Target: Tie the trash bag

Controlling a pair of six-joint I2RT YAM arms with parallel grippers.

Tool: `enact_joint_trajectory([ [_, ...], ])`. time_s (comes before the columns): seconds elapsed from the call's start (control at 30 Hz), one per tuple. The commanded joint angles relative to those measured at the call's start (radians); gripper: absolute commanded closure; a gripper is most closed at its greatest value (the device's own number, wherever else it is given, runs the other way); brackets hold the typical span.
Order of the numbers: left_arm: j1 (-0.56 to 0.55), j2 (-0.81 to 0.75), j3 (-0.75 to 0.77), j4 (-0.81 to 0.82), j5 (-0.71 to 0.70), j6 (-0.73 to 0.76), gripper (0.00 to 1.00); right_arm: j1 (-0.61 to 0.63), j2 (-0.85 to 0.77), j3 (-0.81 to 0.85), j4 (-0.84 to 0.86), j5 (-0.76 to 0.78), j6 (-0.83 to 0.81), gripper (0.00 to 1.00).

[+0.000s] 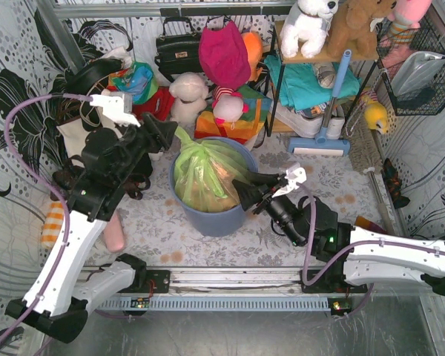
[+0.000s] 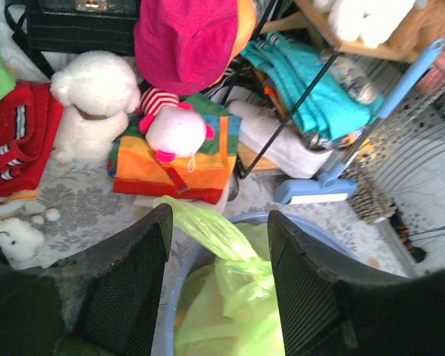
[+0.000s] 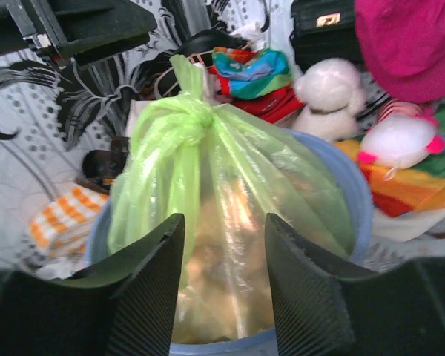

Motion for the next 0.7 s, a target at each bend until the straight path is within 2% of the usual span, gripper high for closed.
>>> enact_joint_trajectory([
  [0.0,0.003,-0.036,0.030,-0.028,0.061,-0.114,0.35,0.005,0.008,0.082,-0.143,-0.038,0.149,0.50],
  [0.1,0.003,-0.033,0.000,0.004,0.133,-0.174,0.30,0.005,0.028,0.133,-0.239,-0.044,0.237,0.44],
  [0.2,0.004,-0.015,-0.033,0.048,0.196,-0.220,0.27,0.004,0.077,0.231,-0.403,-0.038,0.340,0.38],
  [0.27,0.004,-0.006,-0.056,0.069,0.205,-0.234,0.24,0.003,0.125,0.309,-0.527,-0.041,0.398,0.31],
  [0.37,0.004,0.005,-0.095,0.092,0.190,-0.235,0.22,0.002,0.198,0.409,-0.667,-0.055,0.444,0.29],
  [0.4,0.004,0.009,-0.102,0.099,0.187,-0.234,0.22,0.001,0.217,0.430,-0.700,-0.056,0.451,0.30],
  [0.53,0.005,0.031,-0.110,0.120,0.188,-0.230,0.24,-0.017,0.258,0.463,-0.758,-0.083,0.490,0.49],
  [0.57,0.005,0.033,-0.112,0.125,0.188,-0.229,0.24,-0.025,0.260,0.460,-0.761,-0.096,0.498,0.51],
  [0.67,0.006,0.040,-0.114,0.132,0.182,-0.223,0.24,-0.049,0.261,0.449,-0.745,-0.142,0.504,0.48],
])
